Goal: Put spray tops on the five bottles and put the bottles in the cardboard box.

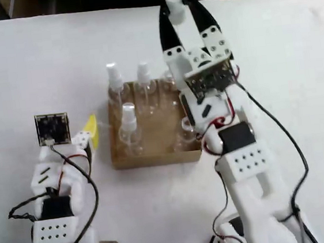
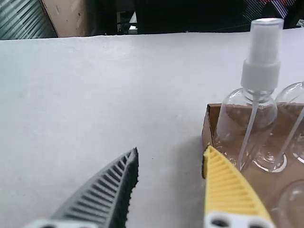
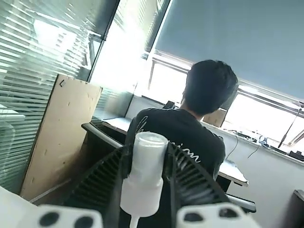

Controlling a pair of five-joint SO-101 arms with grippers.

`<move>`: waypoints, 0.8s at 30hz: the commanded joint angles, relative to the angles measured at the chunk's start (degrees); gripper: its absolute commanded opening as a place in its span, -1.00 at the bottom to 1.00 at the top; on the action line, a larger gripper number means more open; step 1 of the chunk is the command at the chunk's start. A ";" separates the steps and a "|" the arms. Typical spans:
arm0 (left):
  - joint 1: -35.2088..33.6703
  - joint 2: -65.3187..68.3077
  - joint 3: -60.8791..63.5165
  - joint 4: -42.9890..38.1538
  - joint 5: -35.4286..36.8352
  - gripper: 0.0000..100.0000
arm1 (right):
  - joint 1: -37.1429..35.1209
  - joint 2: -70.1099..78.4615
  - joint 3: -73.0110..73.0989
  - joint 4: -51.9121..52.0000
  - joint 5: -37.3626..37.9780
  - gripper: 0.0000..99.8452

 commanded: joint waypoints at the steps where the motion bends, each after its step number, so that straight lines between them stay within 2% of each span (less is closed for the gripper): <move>1: -0.04 -1.10 -1.14 -1.58 -0.62 -0.59 | -0.57 2.95 -0.09 -3.56 0.70 -0.97; 4: -0.04 -1.10 -1.14 -1.67 -0.62 -0.59 | -0.48 4.70 0.09 -3.65 0.53 -0.97; 11: -0.04 -1.10 -1.14 -1.67 -0.62 -0.59 | 1.63 5.49 0.18 -3.65 -12.40 -0.97; 19: -0.04 -1.10 -1.14 -1.67 -0.62 -0.59 | 2.15 7.69 -0.09 -3.74 -12.57 -0.97; 24: -0.13 -1.10 -0.97 -1.67 -0.62 -0.59 | 2.15 11.47 0.26 -8.04 -12.84 -0.97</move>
